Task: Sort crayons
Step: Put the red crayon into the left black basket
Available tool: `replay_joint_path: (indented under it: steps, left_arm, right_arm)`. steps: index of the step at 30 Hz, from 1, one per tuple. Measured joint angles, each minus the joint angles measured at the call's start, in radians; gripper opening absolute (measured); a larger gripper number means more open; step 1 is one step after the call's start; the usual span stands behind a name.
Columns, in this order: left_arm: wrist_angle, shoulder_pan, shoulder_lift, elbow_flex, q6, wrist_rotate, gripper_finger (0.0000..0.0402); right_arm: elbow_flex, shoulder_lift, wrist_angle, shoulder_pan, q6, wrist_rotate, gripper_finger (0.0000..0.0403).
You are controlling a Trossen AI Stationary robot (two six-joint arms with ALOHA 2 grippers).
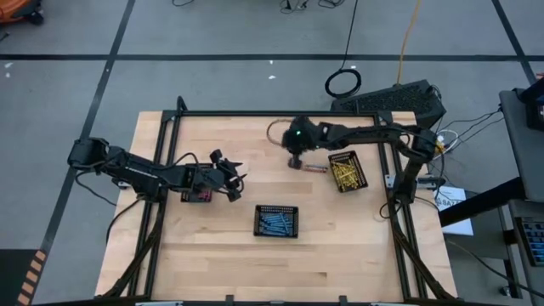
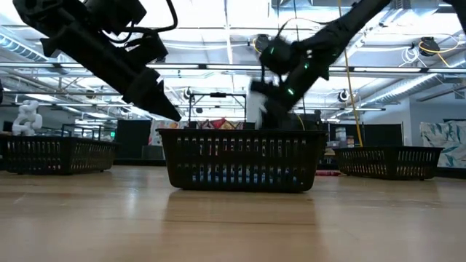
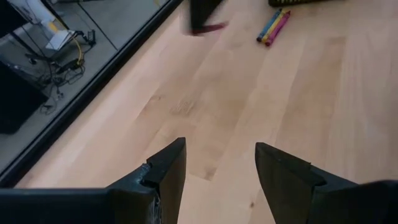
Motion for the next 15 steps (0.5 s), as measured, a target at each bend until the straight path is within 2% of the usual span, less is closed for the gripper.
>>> replay_joint_path:
  steps: [5, 9, 12, 15]
  left_arm:
    - [0.068, -0.022, 0.000, -0.005, -0.023, 0.006, 0.0196]
    - [0.188, -0.039, 0.000, -0.005, 0.021, 0.014, 0.0196]
    - [0.334, -0.049, 0.006, -0.005, 0.107, 0.058, 0.0196]
    - [0.505, -0.049, 0.036, -0.005, 0.217, 0.175, 0.0196]
  right_arm:
    - [-0.207, -0.023, 0.710, 0.051, 0.195, -0.193, 0.0001]
    - [-0.335, -0.019, 1.248, 0.132, 0.300, -0.192, 0.0001]
    - [-0.384, -0.013, 1.455, 0.193, 0.331, -0.180, 0.0001]
    - [-0.387, -0.017, 1.591, 0.256, 0.332, -0.138, 0.0000]
